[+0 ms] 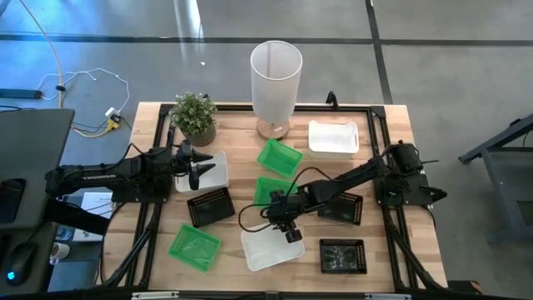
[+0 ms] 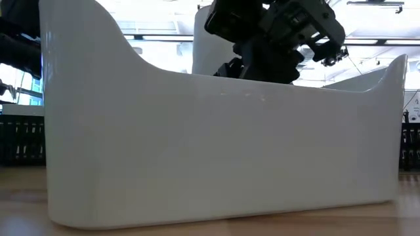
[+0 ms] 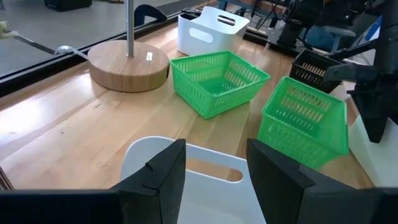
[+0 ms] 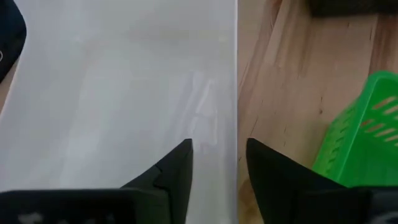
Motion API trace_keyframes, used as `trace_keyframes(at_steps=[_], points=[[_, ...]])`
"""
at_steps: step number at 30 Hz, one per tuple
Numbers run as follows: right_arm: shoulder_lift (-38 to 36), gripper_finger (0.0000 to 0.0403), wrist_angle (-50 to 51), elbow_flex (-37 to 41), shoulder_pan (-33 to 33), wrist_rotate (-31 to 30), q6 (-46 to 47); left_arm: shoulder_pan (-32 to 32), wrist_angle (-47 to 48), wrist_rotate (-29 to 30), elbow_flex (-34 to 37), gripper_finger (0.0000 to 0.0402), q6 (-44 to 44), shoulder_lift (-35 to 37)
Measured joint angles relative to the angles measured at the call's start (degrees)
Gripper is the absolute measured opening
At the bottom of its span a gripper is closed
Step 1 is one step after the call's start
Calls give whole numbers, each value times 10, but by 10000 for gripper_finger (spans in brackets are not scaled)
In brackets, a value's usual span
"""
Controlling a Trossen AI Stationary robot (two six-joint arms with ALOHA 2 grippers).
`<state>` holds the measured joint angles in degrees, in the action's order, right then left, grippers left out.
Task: Stack baskets by color
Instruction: Stack the bottom white bin on top of the top white bin
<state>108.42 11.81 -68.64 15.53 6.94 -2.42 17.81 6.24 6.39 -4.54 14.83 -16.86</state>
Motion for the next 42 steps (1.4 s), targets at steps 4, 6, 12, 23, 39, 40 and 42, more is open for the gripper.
trace_keyframes(at_steps=[4,6,12,23,39,40,42], points=[[0,75,11,0,0,1,-1,0,0,0,0,156,0,0],[0,37,21,0,0,4,-6,0,0,0,0,156,0,0],[0,10,33,0,0,8,-20,0,0,0,0,156,0,0],[-49,1,52,0,0,30,-28,0,0,0,0,156,0,0],[-234,0,197,0,-13,-99,-126,0,0,0,0,156,0,0],[-247,0,207,0,-15,-109,-130,0,0,0,0,156,0,0],[-273,0,226,0,-24,-127,-137,0,0,-1,0,156,0,0]])
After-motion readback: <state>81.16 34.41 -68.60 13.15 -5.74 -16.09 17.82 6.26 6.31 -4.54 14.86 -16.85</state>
